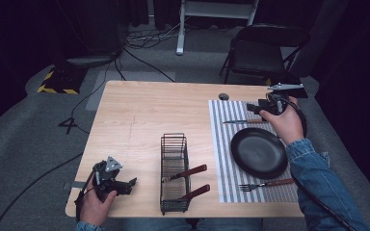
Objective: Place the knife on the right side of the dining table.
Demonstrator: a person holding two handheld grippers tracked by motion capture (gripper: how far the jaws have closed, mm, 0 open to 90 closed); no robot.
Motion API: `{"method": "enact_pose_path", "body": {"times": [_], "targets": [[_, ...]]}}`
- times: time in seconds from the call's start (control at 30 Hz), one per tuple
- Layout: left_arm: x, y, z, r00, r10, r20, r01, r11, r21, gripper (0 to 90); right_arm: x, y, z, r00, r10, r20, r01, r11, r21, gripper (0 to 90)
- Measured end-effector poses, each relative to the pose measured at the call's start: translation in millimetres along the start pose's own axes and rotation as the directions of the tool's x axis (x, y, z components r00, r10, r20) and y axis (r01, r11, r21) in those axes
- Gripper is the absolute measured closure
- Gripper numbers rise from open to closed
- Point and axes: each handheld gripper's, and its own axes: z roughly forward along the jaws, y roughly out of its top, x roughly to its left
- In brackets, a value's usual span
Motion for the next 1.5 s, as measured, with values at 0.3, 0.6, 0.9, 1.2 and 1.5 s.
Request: {"method": "enact_pose_path", "body": {"times": [0.3, 0.6, 0.9, 1.2, 1.5], "targets": [[0.1, 0.1, -0.2, 1.0000, 0.000, 0.001, 0.000, 1.0000, 0.003, 0.2, 27.7, -18.8, -26.9, 0.9933, -0.027, -0.112, 0.016, 0.995, -0.101, 39.1], [0.1, 0.1, -0.2, 1.0000, 0.000, 0.001, 0.000, 1.0000, 0.003, 0.2, 68.0, -43.1, -44.3, 0.9829, -0.092, -0.159, 0.071, 0.988, -0.136, 39.0], [-0.1, 0.0, 0.0, 1.0000, -0.001, 0.000, 0.001, 1.0000, 0.000, 0.2, 102.7, -73.5, -55.4, 0.9750, -0.076, -0.209, 0.034, 0.980, -0.197, 39.4], [-0.1, 0.0, 0.0, 1.0000, 0.000, 0.000, 0.000, 1.0000, 0.000, 0.2, 136.6, -93.3, -55.0, 0.9608, -0.167, -0.221, 0.129, 0.975, -0.179, 39.3], [-0.1, 0.0, 0.1, 1.0000, -0.001, 0.000, 0.001, 1.0000, -0.001, 0.2, 155.9, -122.6, -38.0, 0.9456, -0.177, -0.273, 0.152, 0.982, -0.109, 39.2]]}}
